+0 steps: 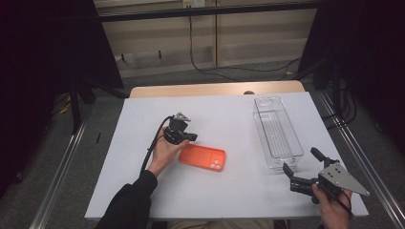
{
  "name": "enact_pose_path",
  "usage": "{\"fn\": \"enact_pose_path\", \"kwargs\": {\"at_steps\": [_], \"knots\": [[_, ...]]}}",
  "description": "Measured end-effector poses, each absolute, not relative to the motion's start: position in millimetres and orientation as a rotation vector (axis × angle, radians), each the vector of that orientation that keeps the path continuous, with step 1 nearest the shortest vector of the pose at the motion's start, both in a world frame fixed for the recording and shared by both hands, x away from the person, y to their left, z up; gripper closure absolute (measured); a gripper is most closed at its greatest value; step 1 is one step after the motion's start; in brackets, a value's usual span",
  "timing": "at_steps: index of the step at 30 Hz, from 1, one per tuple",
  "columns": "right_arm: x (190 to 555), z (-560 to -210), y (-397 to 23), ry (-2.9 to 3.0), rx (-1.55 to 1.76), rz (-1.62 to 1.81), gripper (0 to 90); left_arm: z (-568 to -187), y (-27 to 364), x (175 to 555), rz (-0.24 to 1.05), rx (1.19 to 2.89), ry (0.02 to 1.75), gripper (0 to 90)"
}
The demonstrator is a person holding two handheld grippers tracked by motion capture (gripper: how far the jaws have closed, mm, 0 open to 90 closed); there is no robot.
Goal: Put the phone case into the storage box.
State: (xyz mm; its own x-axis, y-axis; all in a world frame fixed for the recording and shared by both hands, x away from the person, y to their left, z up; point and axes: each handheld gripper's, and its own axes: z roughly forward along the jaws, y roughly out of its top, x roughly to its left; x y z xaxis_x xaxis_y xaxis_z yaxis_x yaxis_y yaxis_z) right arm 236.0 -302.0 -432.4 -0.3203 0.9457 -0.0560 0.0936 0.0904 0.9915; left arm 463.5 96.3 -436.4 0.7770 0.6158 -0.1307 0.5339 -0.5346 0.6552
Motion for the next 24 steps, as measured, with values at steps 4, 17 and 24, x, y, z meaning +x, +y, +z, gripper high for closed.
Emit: {"fn": "enact_pose_path", "kwargs": {"at_steps": [4,17,24], "knots": [[236.0,-432.4,-301.9,1.561,1.061,1.332,0.0,-440.0,93.6,463.9,0.155,2.265,0.85,90.0],[235.6,-432.4,-301.8,1.562,1.058,1.337,0.0,-446.4,96.0,464.9,0.155,2.283,0.868,90.0],[235.4,-432.3,-301.8,1.563,1.057,1.337,0.0,-447.1,96.6,463.0,0.162,2.279,0.867,90.0]]}}
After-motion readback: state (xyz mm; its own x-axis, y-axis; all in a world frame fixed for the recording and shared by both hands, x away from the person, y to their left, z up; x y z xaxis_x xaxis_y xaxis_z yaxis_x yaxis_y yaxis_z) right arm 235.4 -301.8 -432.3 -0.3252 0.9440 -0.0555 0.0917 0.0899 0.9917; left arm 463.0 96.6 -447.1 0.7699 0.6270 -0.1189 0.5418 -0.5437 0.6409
